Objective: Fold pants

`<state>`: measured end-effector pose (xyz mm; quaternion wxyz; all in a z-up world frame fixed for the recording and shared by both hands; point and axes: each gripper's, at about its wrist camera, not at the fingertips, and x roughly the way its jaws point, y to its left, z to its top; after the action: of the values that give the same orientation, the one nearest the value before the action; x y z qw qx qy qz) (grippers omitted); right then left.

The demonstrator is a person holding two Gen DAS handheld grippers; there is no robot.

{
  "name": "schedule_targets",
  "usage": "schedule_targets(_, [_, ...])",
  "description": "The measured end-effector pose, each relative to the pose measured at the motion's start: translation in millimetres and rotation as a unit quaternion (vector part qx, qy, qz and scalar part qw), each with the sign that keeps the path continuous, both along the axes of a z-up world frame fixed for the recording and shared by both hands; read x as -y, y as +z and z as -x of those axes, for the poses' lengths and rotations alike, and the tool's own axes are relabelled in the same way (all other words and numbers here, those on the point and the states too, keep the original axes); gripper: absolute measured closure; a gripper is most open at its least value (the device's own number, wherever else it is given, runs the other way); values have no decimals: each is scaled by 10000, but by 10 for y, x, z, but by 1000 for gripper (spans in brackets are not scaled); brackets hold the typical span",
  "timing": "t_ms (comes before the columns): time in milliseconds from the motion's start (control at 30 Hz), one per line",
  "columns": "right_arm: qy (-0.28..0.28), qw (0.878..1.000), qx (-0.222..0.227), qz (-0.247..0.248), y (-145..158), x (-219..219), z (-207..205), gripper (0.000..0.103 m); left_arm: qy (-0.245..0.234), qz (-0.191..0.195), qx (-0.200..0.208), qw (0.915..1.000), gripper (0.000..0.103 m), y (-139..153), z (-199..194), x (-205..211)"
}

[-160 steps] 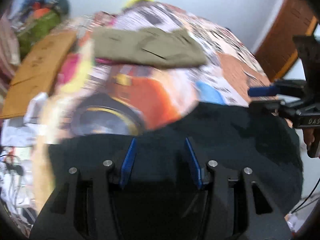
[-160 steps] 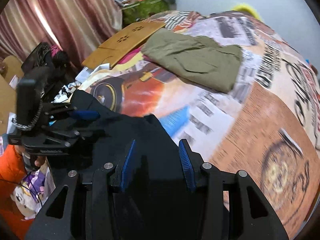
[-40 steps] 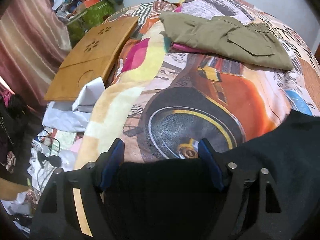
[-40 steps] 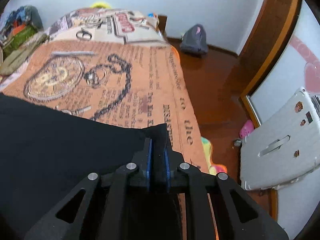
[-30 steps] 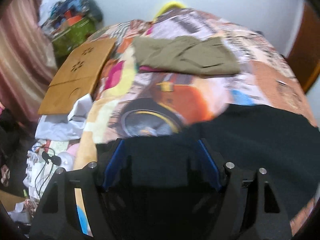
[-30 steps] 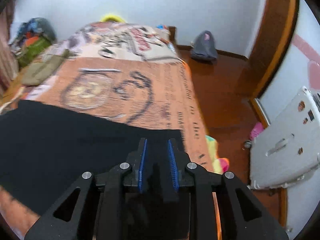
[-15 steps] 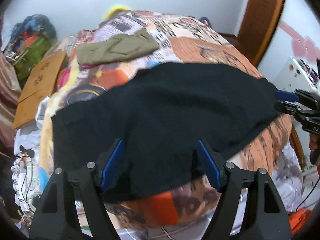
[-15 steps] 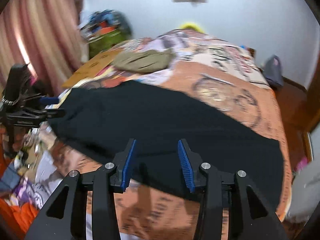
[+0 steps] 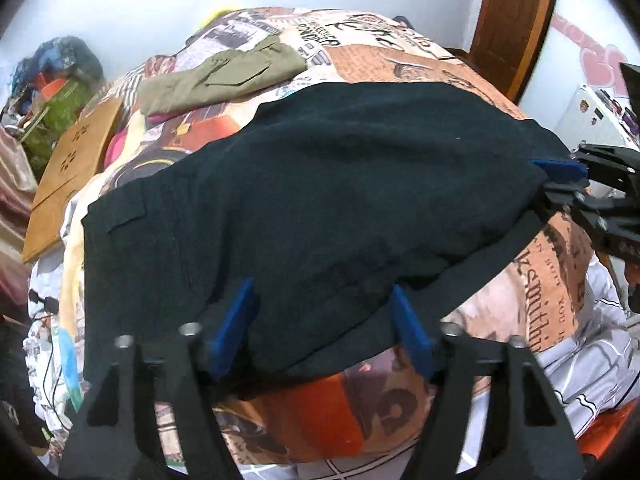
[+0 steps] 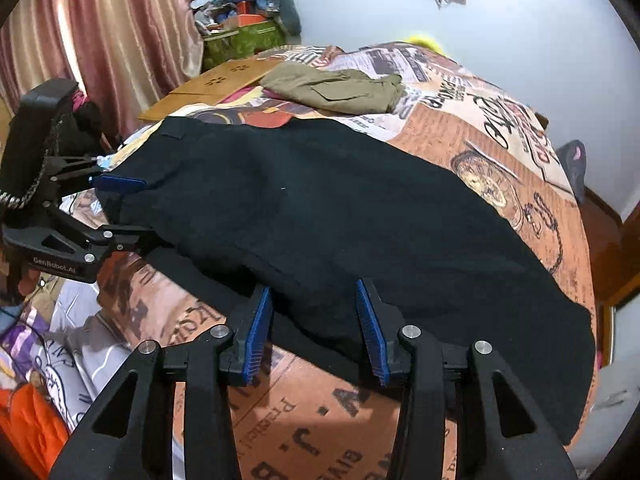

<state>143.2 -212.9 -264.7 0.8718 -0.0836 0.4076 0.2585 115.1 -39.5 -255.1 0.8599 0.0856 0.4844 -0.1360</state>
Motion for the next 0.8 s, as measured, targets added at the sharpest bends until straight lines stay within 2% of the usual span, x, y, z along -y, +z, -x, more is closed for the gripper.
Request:
schedule_targets(100, [29,9997,-116,-190,1,46,-2,91,-135,-206,204,9995,58,42,38,60])
schedule_targets(167, [65,9997,-95,-234,24,52,38,93,-178,-257,320,9990,64,84,62,63])
schedule_targets(267, [160,9998,-8,-153,57,43,94,94,-143,-97,312,9994,68,141,54,-6])
schedule_targets(500, [226,9995,-111,-170,19,84,132,95,-265,-92,218,9994,76,148,136,-9])
schedule_targets(733, [284,9990,-320,-150,19,180,137,95,-358,372,-143,9986,77,76,171,-127])
schedule_targets(800, [275,9995,-171,-24,89,209,183,95,-344,392,-113,9986,77,135,209,-175])
